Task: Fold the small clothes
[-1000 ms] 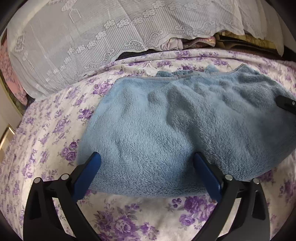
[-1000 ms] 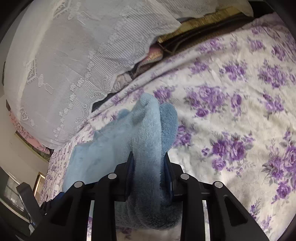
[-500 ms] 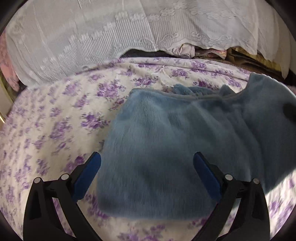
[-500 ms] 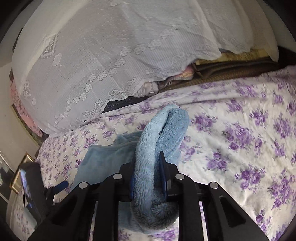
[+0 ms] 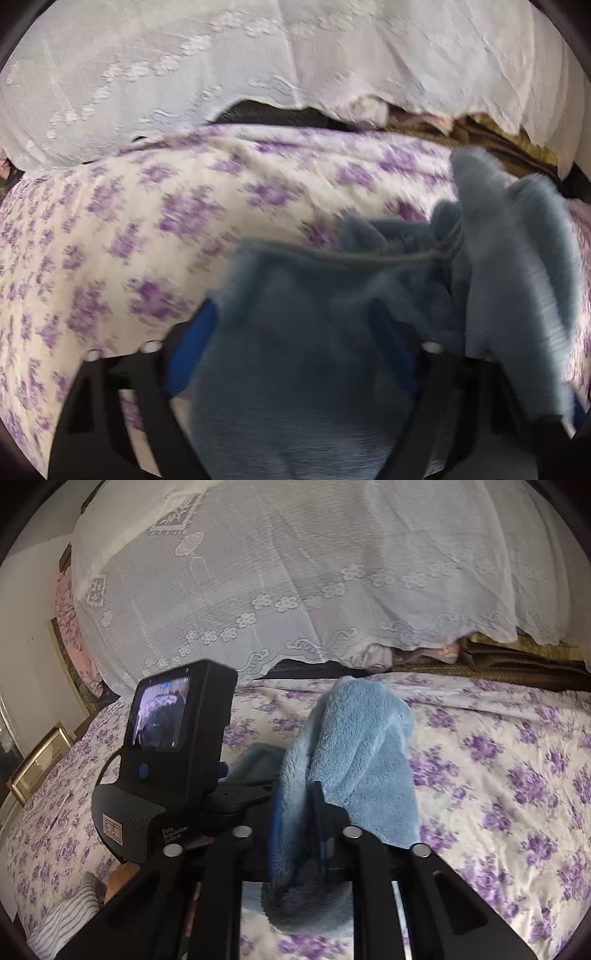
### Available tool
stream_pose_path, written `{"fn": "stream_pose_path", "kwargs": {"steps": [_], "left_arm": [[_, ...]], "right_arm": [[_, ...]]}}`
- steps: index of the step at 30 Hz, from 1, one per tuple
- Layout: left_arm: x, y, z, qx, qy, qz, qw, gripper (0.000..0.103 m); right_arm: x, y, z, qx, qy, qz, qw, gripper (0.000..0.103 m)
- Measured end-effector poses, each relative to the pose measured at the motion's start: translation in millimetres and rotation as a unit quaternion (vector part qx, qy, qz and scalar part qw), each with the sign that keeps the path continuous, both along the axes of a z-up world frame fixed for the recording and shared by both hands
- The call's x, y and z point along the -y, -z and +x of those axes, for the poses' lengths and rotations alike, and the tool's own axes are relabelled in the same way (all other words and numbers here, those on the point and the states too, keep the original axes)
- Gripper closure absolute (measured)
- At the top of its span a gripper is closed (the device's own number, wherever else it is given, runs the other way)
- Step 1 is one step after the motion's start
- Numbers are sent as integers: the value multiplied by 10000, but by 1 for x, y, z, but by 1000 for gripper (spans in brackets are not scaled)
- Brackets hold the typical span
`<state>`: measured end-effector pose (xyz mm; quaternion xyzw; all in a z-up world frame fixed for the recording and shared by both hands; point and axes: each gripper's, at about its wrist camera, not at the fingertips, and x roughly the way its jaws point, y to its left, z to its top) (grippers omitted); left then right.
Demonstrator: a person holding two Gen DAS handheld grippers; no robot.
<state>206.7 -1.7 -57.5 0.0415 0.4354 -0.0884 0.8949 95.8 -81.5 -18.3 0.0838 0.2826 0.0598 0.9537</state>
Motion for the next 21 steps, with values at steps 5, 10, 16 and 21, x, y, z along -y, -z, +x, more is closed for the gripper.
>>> {"fn": "stream_pose_path", "kwargs": {"steps": [5,10,16,21], "left_arm": [[-71,-18,6,184,-506,-537,9971,26],[-106,5,-8,-63,-551,-614,9966,23],[-97,-2,-34,-7,11,-888,9960,23],[-57,-15,-57,27,474,-641,9968,19]], "right_arm": [[-53,15,40,-562,-600,217,9964,98],[-73,41,36,-555,-785,7,9954,97],[-24,26,-42,189,-714,-681,9949,61],[62,29,-89,103,62,-96,9999,48]]}}
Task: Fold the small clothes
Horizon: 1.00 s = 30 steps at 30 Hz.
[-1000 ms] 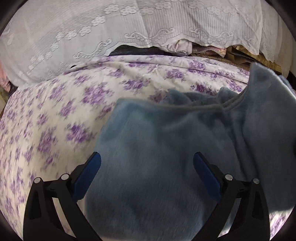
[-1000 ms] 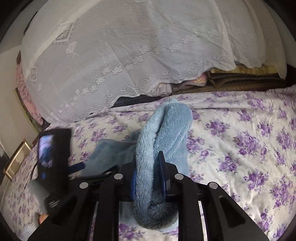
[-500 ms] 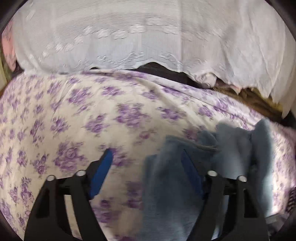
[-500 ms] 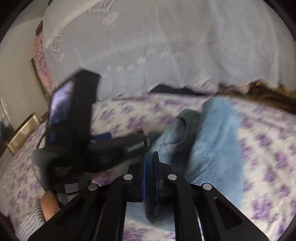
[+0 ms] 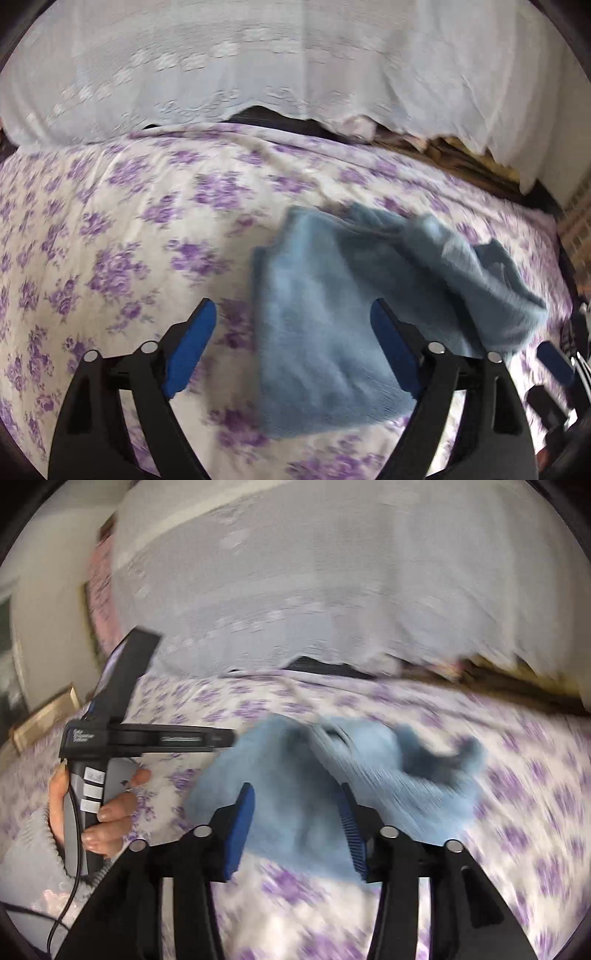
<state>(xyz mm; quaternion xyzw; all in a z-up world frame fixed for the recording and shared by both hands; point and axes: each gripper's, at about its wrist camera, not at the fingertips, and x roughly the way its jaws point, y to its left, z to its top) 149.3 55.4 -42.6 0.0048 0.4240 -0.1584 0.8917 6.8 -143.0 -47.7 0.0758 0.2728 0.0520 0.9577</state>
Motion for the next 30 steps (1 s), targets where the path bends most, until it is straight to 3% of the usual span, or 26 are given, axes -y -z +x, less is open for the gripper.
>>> {"fn": "stream_pose_path", "kwargs": {"steps": [4,6,9,13,14,16,18,19,22,26,30], "left_arm": [[42,3,-12,11,291,428,9987,18],[61,7,-16,11,412,574,9975,18],[84,17,-15,-43,431,768,9961,18],[89,30,-9,-189,329,954,9947,18],[86,32,-8,-186,259,1017,9943,18],[78,32,-5,-183,156,1053,9941,18],[69,31,-2,-199,78,1009,9947,18],[67,30,-1,-196,53,1003,9947,18],[46,20,8,-181,-121,837,9963,18],[-3,-3,20,-151,-489,420,9978,18],[-58,-8,27,-178,-935,126,9954,18]], "right_arm": [[62,35,-16,-609,543,862,9929,46],[83,51,-21,-759,868,1194,9861,37],[122,74,0,-924,1074,2251,9640,33],[142,91,36,-982,1204,2770,9482,28],[146,95,42,-940,1343,2877,9436,30],[150,102,51,-891,1440,3200,9322,69],[133,86,52,-630,1450,2792,9471,74],[116,70,53,-427,1360,2314,9624,76],[65,26,63,14,996,1389,9853,76],[-13,-18,88,371,410,445,9975,77],[-95,-12,114,230,-219,-343,9989,77]]}}
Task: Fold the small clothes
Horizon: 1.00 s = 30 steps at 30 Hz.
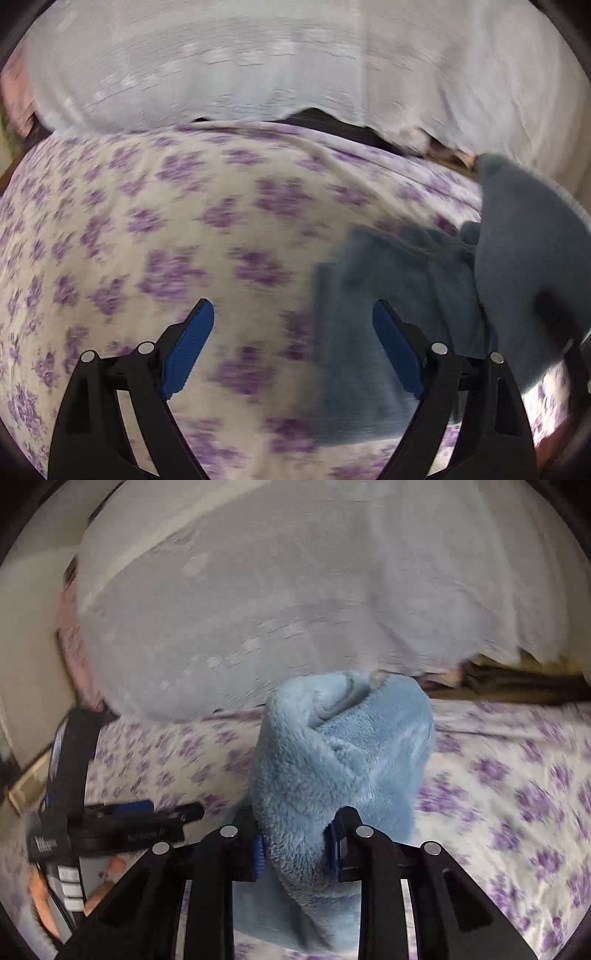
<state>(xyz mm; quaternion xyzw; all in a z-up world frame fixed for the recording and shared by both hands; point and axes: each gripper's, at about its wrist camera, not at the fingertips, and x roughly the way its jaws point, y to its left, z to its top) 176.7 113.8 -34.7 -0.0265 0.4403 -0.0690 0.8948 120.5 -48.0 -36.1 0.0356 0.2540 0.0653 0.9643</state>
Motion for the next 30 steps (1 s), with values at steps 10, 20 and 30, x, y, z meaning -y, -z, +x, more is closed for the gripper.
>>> {"fn": "stream_pose_path", "kwargs": {"steps": [10,20,30], "left_arm": [[-31,32,6,-255,-184,-177,9993,18],[-16,23,-3,-70,-178,200,9996,18],[48,-11,-16,381,203,647,9970,6]], "right_arm": [[-91,81,6,-328,-502,-1649,9845,64],[-55,44,-74,340,-1257,-1613,9783,35],[29,43,-30,-577,-440,135,9973,81]]}}
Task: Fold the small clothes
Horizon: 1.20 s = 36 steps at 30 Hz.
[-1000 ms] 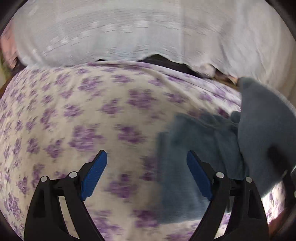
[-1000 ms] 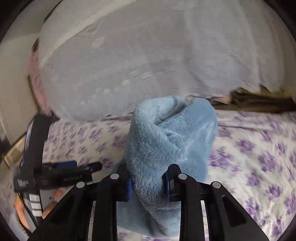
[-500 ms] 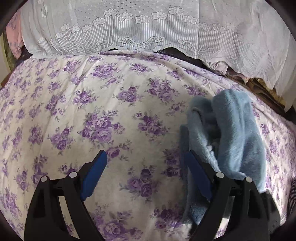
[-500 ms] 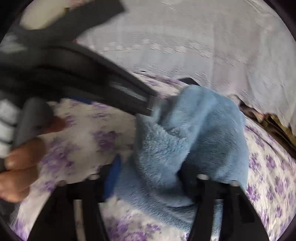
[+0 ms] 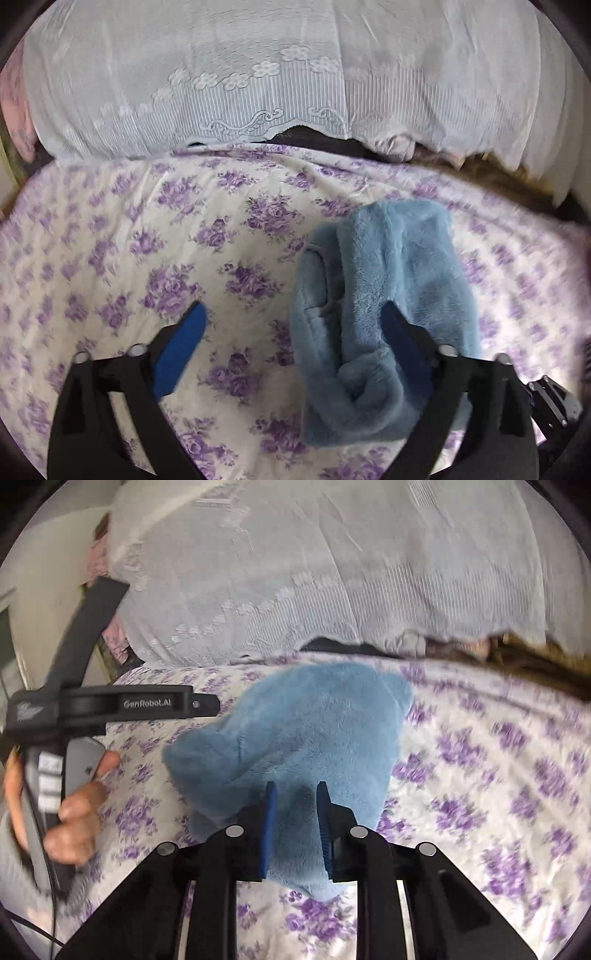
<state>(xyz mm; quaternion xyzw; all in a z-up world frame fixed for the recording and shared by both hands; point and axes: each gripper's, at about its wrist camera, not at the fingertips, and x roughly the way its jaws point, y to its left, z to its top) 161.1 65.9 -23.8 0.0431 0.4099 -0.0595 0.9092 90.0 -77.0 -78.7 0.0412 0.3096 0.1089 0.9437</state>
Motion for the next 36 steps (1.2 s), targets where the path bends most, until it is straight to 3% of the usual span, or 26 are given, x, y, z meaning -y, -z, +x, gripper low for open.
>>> {"fn": "stream_pose_path", "kwargs": {"steps": [2,4,6,7,10,12,14,18,20,22,23,24,25,27,29,32,34,36], "left_arm": [[9,29,13,-300,-162,509,9981,4],[-2,63,25,-655,-332,417,9964,4],[-33,75,23,-674,-321,-466,9961,4],[-43,78,27,-892,-296,-774,9926,4],[-59,74,27,-963,-358,-1254,9868,4],[-58,66,23,-818,-395,-1132,9894,4],[-54,48,18,-496,-501,-916,9933,4],[-38,26,18,-224,-468,-649,9965,4],[-31,37,23,-261,-609,-242,9975,4],[-29,63,32,-588,-718,91,9956,4],[-33,83,36,-835,-845,20,9929,4],[-41,92,34,-854,-977,-222,9913,4],[-44,93,32,-795,-1023,-364,9909,4],[-39,87,30,-722,-998,-114,9923,4],[-40,84,25,-670,-1009,-131,9926,4],[-57,69,11,-700,-1049,-532,9906,5],[-63,57,-1,-573,-1025,-563,9915,5],[-60,50,-11,-418,-991,-416,9933,5]], "right_arm": [[-12,21,2,-192,-25,-305,9993,81],[-18,33,1,-236,-167,-315,9991,81],[-23,34,-1,-136,-208,-461,9986,81],[-24,33,0,-155,-235,-501,9983,81],[-20,22,3,-238,-322,-425,9983,82],[-12,5,-1,-92,-382,-170,9991,82],[-7,-12,4,100,-295,-220,9993,82],[-5,-34,48,137,50,-19,9999,81],[-6,-31,81,-84,281,204,9994,81],[-9,-8,114,-542,351,96,9979,82],[-14,12,127,-851,319,24,9959,82],[-17,23,132,-876,334,-91,9956,82],[-22,27,129,-664,364,-276,9967,82],[-26,23,121,-560,381,-414,9968,81],[-24,14,111,-458,302,-435,9975,81],[-20,-7,77,-47,145,-429,9990,82],[-18,-17,45,227,16,-361,9991,80],[-12,-10,25,126,-37,-202,9997,74]]}}
